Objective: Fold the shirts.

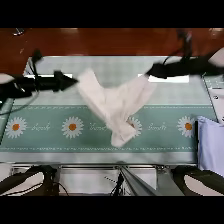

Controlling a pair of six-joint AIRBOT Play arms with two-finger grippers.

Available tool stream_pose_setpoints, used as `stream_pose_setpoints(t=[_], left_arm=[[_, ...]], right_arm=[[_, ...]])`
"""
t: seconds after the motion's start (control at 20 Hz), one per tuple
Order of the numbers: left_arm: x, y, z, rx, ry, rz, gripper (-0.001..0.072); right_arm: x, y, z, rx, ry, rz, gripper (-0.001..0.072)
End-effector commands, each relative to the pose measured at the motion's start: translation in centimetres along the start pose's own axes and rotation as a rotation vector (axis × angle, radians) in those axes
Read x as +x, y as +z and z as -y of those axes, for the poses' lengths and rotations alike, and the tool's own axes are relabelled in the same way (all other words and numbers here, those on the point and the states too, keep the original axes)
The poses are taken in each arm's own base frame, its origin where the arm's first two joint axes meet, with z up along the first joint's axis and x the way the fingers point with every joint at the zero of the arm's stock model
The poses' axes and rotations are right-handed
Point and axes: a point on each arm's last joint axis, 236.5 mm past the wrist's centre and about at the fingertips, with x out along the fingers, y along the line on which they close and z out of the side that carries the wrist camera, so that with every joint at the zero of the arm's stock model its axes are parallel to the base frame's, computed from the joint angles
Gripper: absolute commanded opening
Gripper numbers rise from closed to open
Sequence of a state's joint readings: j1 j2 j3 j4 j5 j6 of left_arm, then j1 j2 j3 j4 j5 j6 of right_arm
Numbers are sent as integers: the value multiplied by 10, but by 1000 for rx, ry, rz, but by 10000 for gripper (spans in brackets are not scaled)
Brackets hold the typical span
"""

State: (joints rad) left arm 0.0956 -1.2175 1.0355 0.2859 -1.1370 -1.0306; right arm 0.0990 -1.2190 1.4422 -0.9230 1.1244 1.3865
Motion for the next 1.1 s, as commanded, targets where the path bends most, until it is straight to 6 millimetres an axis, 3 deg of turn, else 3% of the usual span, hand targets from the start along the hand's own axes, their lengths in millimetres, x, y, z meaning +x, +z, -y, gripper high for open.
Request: stream_pose_setpoints(t=[0.0, 0.1, 0.25, 0.35, 0.45, 0.6, 0.7, 0.85, 0.95, 1.05], left_arm=[[-62, 79, 147, 290, -108, 215, 22], [-107, 101, 216, 486, -39, 320, 22], [-181, 108, 291, 719, 146, 513, 22], [-227, 96, 322, 820, 265, 632, 22], [-264, 74, 330, 876, 396, 700, 22], [-299, 33, 306, 843, 585, 689, 23], [-298, 5, 289, 784, 605, 641, 23], [-261, -36, 247, 683, 540, 484, 23], [-222, -64, 198, 570, 487, 343, 23], [-183, -93, 135, 423, 462, 193, 23]], right_arm=[[-148, 112, -55, -269, -182, 331, 27], [-225, 130, -97, -374, -216, 494, 27], [-305, 112, -135, -452, -261, 662, 27], [-345, 89, -144, -473, -315, 721, 27], [-379, 62, -142, -476, -392, 765, 27], [-406, 19, -124, -409, -489, 766, 27], [-401, -9, -115, -360, -493, 706, 27], [-366, -43, -91, -279, -489, 550, 27], [-331, -62, -66, -215, -497, 427, 27], [-289, -75, -36, -155, -506, 309, 28]])
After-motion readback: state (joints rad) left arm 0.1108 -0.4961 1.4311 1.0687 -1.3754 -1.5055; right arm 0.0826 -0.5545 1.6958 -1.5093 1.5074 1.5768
